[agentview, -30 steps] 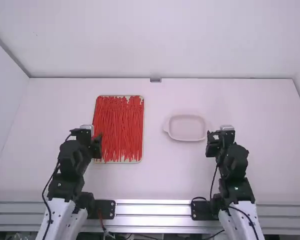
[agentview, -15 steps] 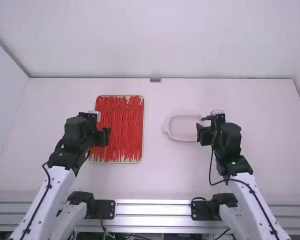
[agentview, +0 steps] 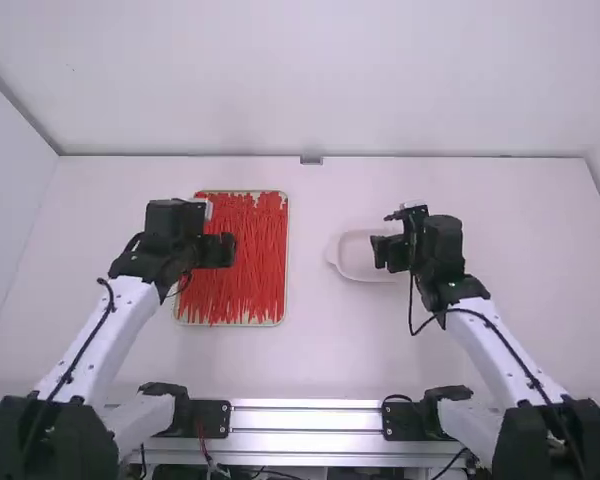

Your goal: Fasten the cable tie

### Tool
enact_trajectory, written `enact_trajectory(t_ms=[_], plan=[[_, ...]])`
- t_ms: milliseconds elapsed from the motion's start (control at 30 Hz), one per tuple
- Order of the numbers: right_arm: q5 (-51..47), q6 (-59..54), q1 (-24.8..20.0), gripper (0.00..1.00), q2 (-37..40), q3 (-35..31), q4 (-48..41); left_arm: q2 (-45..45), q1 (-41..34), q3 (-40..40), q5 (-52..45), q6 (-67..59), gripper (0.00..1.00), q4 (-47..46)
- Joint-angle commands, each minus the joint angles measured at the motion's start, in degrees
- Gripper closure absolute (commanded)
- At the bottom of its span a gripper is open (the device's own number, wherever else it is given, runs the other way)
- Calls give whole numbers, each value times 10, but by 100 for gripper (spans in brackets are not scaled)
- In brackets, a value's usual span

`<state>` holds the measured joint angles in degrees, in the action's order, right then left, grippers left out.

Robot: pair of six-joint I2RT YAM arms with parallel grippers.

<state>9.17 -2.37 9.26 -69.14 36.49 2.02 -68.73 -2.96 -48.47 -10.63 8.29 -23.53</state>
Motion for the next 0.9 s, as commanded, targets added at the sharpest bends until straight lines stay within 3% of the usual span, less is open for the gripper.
enact_trajectory(t_ms=[0, 533, 867], plan=[[8, -4, 4, 7, -19, 27, 2, -18, -6, -28, -12, 13, 6, -6], [13, -7, 9, 2, -56, 48, 2, -187, -16, -269, -3, -38, 0, -161], [14, -7, 9, 2, -56, 48, 2, -322, -16, -386, 12, -38, 1, -180]])
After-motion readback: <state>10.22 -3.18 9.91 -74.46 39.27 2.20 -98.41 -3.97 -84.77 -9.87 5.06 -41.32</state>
